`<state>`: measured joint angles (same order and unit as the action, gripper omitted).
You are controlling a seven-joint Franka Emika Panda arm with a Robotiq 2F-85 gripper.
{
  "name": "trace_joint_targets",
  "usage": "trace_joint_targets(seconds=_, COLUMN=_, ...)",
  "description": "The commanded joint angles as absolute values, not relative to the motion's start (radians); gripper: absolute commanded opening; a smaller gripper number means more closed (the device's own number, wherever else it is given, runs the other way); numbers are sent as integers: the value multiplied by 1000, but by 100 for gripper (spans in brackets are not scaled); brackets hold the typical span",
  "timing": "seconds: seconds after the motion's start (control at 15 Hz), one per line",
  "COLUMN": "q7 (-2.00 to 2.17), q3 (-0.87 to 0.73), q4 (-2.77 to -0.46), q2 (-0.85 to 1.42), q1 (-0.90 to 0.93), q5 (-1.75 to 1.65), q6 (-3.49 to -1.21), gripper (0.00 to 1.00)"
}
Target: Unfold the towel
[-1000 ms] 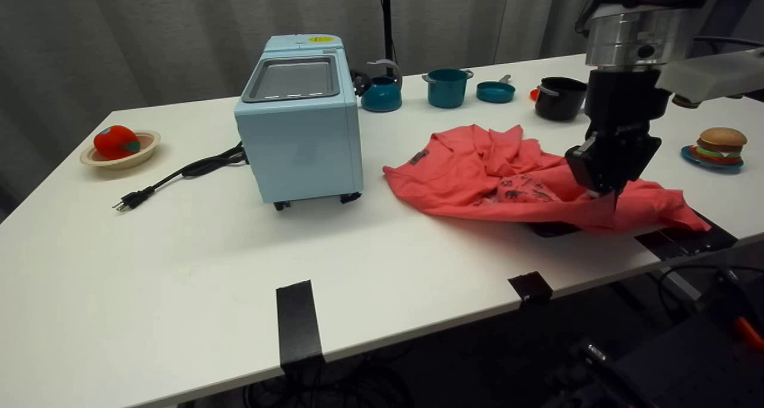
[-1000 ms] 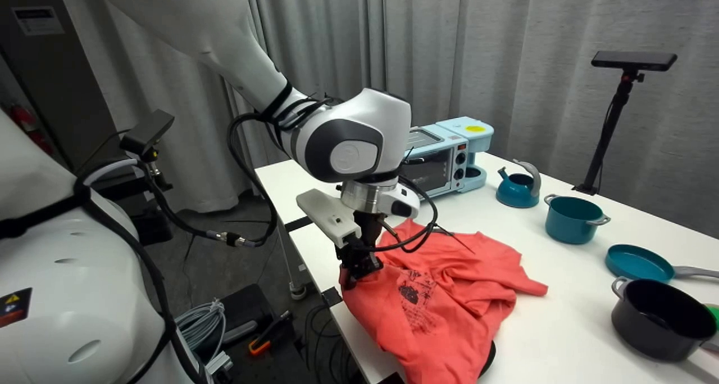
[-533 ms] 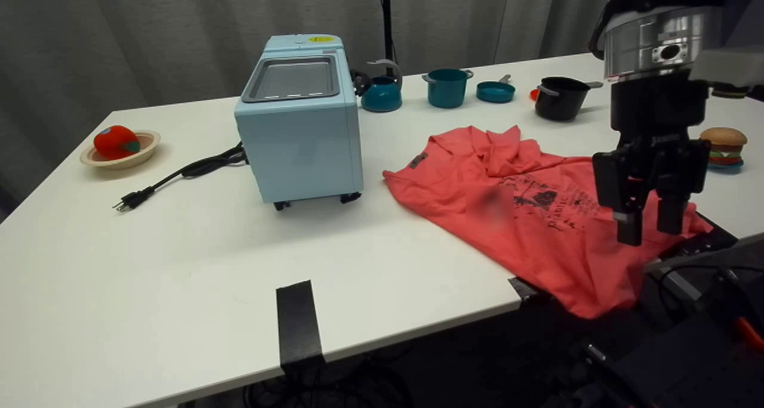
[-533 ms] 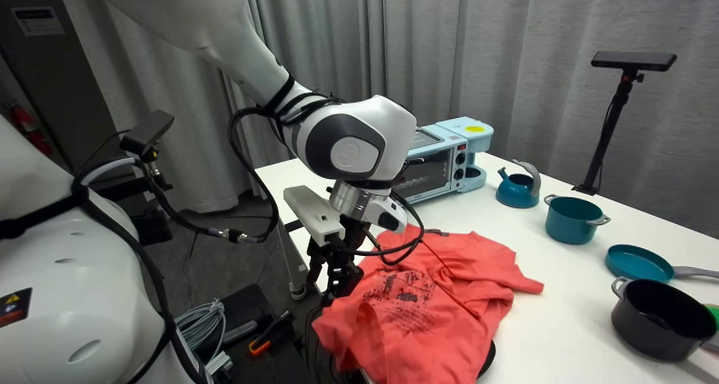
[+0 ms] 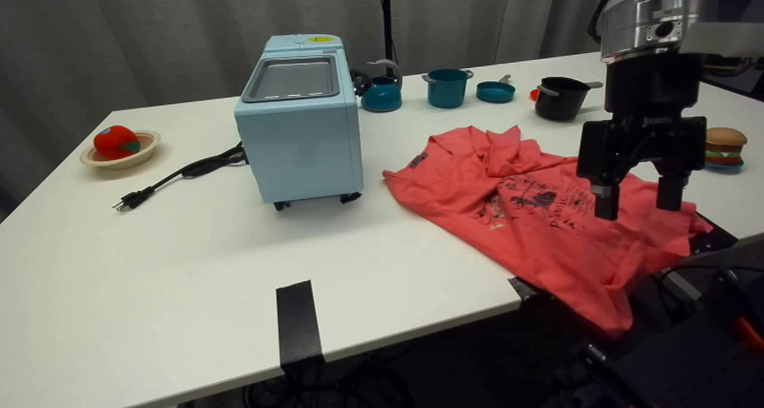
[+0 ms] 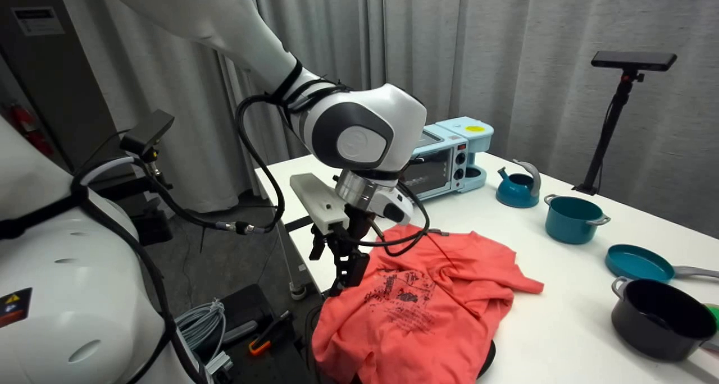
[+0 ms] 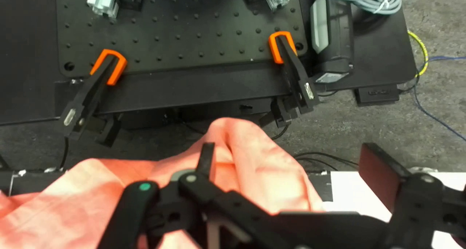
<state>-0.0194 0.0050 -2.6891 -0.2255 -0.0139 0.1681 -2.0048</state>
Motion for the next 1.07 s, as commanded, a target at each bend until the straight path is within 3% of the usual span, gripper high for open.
trace_joint_targets(seconds=0.0, q7=-22, q3=2, q4=-2665, q2=-281, q1=-8, q5=150, q6=-2076, gripper=100)
trace_joint_targets(seconds=0.53, q7=-19, q3=7, q4=-2588, q2=-315, q1=-6, q5=109, q6=-2280, gripper=100)
trace_joint_targets(seconds=1.0, q7=-14, q3=8, q4=-2516, q2=-363, q1=-8, q5=72, q6=-2327, gripper=100)
